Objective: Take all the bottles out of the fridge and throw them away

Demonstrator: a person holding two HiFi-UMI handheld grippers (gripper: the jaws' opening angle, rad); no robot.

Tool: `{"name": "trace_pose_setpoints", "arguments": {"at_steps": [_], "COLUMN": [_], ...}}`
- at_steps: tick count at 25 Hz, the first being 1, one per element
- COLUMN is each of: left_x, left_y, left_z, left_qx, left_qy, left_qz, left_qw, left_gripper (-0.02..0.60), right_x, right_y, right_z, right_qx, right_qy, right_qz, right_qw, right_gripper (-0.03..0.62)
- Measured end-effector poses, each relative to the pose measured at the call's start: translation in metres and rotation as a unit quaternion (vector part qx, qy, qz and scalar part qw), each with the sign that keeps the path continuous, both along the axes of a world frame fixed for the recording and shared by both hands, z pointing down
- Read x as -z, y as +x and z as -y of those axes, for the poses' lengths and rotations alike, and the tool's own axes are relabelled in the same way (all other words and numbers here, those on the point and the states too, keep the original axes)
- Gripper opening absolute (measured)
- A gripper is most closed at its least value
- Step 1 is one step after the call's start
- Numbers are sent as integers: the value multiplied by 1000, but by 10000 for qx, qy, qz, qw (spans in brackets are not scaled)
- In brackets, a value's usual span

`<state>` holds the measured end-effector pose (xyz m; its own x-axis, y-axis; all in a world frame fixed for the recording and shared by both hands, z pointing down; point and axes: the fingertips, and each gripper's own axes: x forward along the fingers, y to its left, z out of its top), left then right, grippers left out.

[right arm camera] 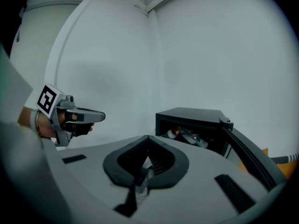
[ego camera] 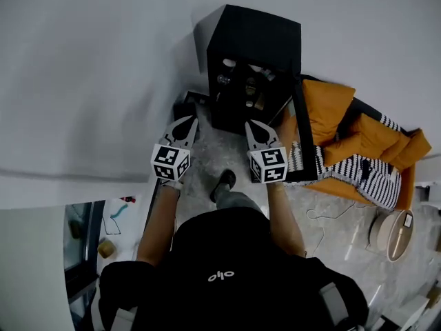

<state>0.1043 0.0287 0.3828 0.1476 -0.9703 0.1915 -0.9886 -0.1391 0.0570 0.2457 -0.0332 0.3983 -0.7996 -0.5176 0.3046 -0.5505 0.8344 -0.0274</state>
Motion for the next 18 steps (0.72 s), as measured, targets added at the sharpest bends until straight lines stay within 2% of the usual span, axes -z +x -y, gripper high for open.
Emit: {"name": "trace_pose_setpoints", "arguments": {"at_steps": [8,18], "left_x": [-15,-36], "left_y": [-9,7], "left_z": [98,138], "left_qx": [-72,-305], "left_qy": [-133,-414], "left_qz": [7,203], "left_qw": [9999,9985], "left_gripper": [0,1], "right_x": [-9,-18], "right_y": [-9,-1], "right_z": [83,114], "right_qx": [-189,-427], "right_qy": [-98,-290], "right_qz": [16,210], "right_qw": [9998,9984], "right_gripper": [2,1]}}
